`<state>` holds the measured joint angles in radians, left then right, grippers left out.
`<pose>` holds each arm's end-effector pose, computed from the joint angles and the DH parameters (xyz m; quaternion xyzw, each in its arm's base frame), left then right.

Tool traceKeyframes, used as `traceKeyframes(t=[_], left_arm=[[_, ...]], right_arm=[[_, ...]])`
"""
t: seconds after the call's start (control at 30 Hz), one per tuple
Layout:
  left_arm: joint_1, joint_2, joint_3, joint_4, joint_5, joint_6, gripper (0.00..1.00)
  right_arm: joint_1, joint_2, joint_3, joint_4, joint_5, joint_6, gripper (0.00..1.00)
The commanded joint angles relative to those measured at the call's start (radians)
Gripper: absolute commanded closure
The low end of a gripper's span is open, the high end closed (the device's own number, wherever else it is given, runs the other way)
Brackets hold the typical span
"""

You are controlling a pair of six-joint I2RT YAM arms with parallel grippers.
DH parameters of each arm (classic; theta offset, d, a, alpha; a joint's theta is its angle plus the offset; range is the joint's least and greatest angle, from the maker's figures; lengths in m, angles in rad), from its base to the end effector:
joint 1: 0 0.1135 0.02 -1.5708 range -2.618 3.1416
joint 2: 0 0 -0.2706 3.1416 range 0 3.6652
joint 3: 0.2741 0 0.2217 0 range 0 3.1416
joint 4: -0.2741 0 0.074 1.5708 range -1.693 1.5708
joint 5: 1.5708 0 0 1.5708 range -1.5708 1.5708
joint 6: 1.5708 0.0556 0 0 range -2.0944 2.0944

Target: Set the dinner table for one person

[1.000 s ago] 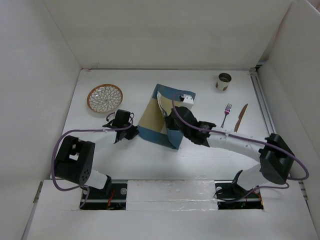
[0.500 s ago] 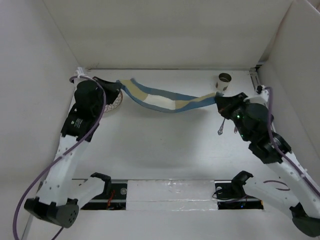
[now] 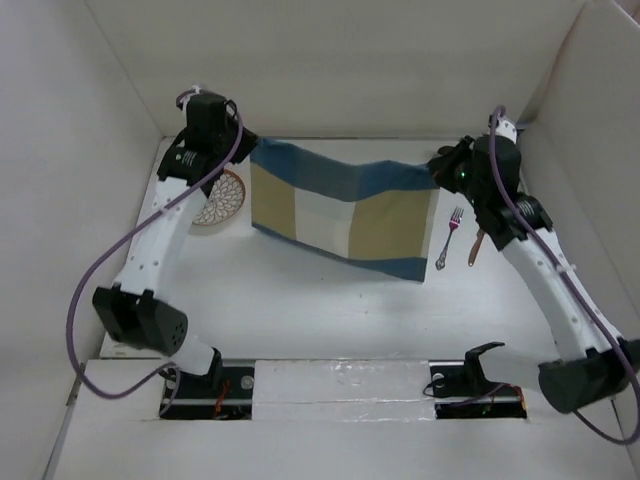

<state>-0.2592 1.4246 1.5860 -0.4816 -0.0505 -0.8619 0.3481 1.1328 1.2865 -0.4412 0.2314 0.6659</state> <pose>0.2951 -0.0753 0.4340 -0.2547 0.7696 -0.2938 0.5065 0.2204 0.0664 0.4142 0.1941 0.7748 0.2078 0.5646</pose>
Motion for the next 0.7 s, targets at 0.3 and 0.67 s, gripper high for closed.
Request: traceKeyframes(t=[0.3, 0.67], left_arm=[[0.113, 0.424, 0.724, -0.041, 0.244, 0.169, 1.0], [0.1, 0.056, -0.262, 0.394, 0.267, 0.066, 1.0]], right_arm=[[-0.234, 0.384, 0.441, 0.165, -0.45, -0.157, 1.0], [-0.247, 0.266, -0.062, 0.328, -0.472, -0.095, 1.0]])
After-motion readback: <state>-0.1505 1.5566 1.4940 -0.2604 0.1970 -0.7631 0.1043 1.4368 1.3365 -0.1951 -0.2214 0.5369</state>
